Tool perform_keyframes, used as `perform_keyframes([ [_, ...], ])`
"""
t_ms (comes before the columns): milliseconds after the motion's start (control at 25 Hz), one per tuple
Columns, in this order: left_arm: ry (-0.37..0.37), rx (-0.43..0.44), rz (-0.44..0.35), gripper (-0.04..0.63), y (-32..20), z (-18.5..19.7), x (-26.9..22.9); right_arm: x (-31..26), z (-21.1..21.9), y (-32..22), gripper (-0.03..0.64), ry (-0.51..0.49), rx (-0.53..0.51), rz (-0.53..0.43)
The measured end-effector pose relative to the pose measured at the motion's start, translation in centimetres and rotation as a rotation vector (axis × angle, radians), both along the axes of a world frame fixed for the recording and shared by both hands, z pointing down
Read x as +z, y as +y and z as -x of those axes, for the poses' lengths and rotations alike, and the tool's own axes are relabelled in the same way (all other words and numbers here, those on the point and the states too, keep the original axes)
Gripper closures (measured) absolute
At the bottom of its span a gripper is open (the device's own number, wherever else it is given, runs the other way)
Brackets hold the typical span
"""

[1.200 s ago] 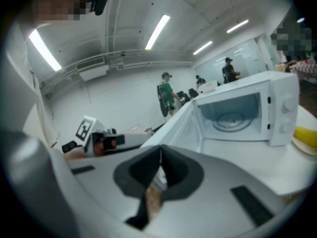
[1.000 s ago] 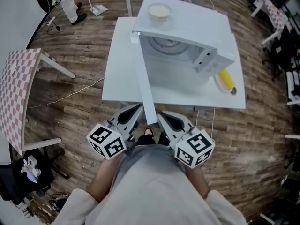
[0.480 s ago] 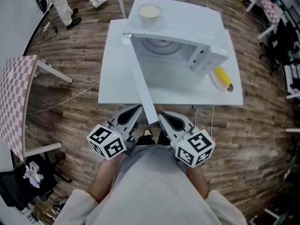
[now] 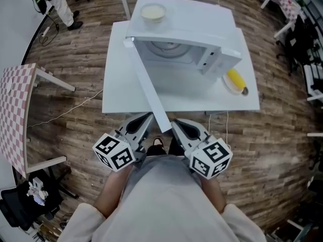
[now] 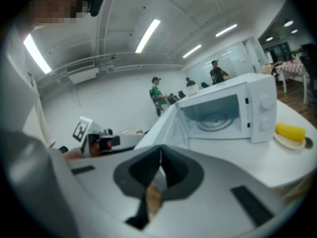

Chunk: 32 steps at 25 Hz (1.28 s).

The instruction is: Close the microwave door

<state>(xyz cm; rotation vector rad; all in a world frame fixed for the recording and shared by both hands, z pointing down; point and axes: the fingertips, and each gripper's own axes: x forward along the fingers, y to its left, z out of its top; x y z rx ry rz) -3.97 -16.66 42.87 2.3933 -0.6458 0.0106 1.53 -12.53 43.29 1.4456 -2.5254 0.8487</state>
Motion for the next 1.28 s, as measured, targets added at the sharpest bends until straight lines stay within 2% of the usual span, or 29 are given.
perform_keyframes([
  [120, 0.004, 0.013, -0.001, 0.578, 0.0, -0.5, 0.1, 0.1, -0.6, 0.0, 0.594, 0.027, 0.010, 0.002],
  [1280, 0.029, 0.092, 0.030, 0.578, -1.0, -4.5, 0.2, 0.9, -4.7, -0.2, 0.594, 0.007, 0.110, 0.032],
])
